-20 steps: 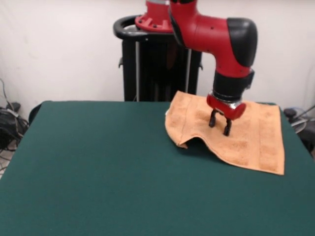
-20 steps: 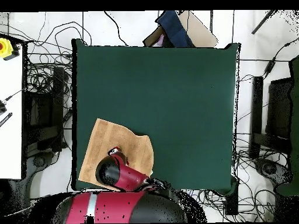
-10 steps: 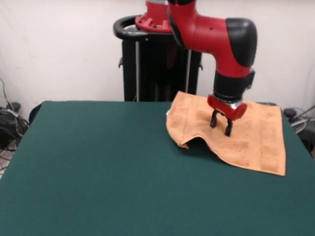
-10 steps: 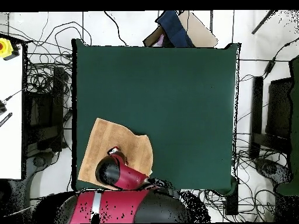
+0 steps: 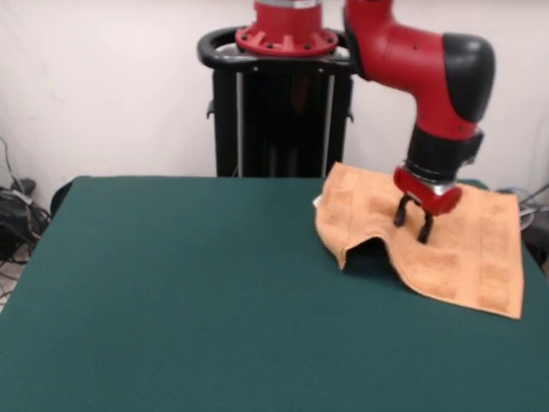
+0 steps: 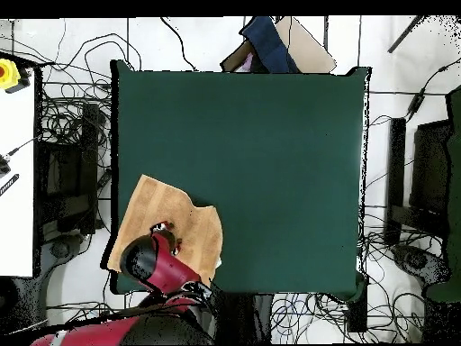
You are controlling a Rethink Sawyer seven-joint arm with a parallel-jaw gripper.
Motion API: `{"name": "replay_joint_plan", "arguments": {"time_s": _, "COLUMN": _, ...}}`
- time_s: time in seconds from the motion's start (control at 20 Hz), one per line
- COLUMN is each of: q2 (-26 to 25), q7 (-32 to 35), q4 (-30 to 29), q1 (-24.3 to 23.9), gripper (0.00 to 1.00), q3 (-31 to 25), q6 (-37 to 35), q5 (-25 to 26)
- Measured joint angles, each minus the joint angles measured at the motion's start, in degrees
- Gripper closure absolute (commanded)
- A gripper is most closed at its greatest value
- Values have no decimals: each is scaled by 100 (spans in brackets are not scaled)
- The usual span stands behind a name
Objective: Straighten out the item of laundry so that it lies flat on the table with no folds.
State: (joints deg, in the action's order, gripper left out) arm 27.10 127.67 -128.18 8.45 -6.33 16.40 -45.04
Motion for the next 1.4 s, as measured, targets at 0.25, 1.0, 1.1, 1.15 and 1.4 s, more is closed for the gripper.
{"name": "replay_joint_plan", "arguments": {"time_s": 0.25, "q2": 13, "q7": 0, "q4": 125, "q1": 158, "gripper": 0, "q3": -138, "q6": -1, "q5": -178}}
{"name": "replay_joint_plan", "arguments": {"time_s": 1.0, "q2": -36, "q7": 0, "q4": 93, "q1": -690, "gripper": 0, "q3": -750, "q6": -10, "q5": 645}}
{"name": "replay_joint_plan", "arguments": {"time_s": 1.1, "q2": -36, "q7": 0, "q4": 94, "q1": -738, "gripper": 0, "q3": -803, "q6": -18, "q5": 652}}
{"name": "replay_joint_plan", "arguments": {"time_s": 1.15, "q2": -36, "q7": 0, "q4": 95, "q1": -739, "gripper": 0, "q3": -810, "q6": -20, "q5": 652}}
{"name": "replay_joint_plan", "arguments": {"time_s": 1.4, "q2": 36, "q7": 0, "q4": 194, "q1": -342, "gripper": 0, "q3": -640, "q6": -186, "q5": 261}}
